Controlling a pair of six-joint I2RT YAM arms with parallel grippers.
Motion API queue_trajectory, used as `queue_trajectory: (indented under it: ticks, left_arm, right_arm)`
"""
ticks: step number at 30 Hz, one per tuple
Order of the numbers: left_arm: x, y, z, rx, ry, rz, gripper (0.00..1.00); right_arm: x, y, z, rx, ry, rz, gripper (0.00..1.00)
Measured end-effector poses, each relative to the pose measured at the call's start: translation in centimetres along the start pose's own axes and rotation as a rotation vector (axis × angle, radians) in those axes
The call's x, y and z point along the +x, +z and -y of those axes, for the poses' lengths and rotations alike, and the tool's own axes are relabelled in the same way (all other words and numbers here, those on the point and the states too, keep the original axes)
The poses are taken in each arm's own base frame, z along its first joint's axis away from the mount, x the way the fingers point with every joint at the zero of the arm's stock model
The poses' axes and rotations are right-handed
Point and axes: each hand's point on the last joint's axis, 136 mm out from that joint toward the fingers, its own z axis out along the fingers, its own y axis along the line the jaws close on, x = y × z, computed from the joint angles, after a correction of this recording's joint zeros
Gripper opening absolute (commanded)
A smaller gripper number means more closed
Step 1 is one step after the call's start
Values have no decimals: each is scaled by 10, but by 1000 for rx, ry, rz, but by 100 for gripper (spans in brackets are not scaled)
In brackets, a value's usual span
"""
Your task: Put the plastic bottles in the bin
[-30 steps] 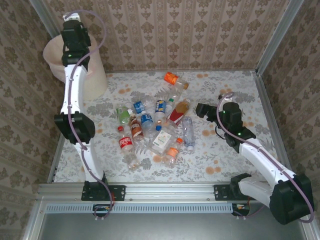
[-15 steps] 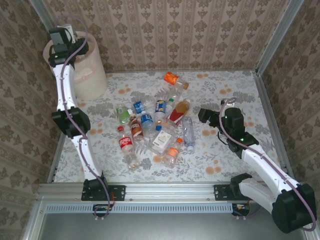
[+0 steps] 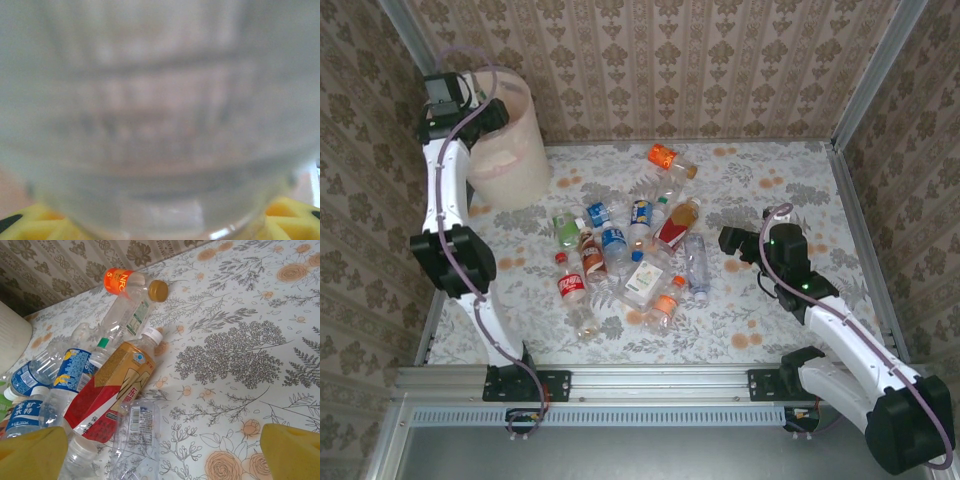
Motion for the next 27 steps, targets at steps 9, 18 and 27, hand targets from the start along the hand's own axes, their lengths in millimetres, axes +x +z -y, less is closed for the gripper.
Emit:
queue_trajectory:
  ticks: [9, 18, 27]
  left_arm:
    - [10, -18, 27, 22, -11, -11, 61]
    - [11, 25, 33, 78, -24, -44, 69]
    - [10, 43, 42, 142, -38, -56, 83]
  right_arm:
    - [14, 11, 4, 9, -5, -57, 100]
    - [16, 12, 1, -5, -8, -70, 100]
    - [17, 12, -6, -47, -9, -76, 100]
